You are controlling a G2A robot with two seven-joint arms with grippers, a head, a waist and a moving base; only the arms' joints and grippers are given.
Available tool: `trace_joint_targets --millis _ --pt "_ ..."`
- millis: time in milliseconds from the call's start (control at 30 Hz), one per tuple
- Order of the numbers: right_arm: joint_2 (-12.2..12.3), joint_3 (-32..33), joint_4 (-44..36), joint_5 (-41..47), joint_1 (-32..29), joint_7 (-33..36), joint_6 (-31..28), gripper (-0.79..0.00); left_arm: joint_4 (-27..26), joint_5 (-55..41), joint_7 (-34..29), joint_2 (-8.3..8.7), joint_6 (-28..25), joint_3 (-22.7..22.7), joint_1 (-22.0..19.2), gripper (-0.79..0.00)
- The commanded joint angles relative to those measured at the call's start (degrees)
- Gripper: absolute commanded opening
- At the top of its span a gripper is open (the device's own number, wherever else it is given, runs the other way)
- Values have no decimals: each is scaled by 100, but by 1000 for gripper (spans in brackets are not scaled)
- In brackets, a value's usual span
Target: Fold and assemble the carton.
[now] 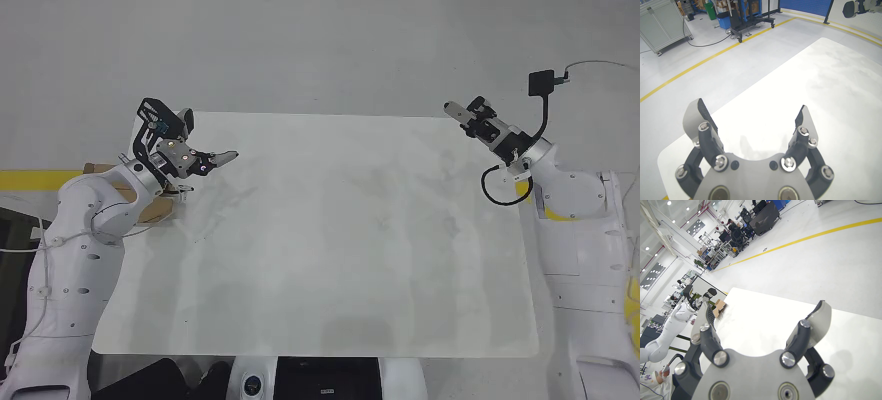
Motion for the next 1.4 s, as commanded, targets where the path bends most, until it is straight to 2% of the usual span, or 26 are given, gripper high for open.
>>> trace_joint_targets --millis 0,500,567,700,867,1167,1367 --pt "0 0 0 0 0 0 0 -1 0 0 0 0 0 0 0 -1" --pt "0 0 0 0 0 0 0 0 0 0 0 0 0 0 0 -1" --pt "0 0 0 0 0 0 0 0 66 -325 -98 -15 23 40 75 0" --pt "0 0 0 0 0 0 0 0 128 -957 -702 -1 212 -101 -75 0" --pt "0 0 0 0 0 0 0 0 317 -1939 -1414 47 559 -500 -125 0" --pt "0 0 0 0 0 0 0 0 786 -4177 -3620 223 934 -1218 -442 0" --pt "0 0 0 0 0 0 0 0 1235 -5141 -4311 326 1225 -1598 -666 0"
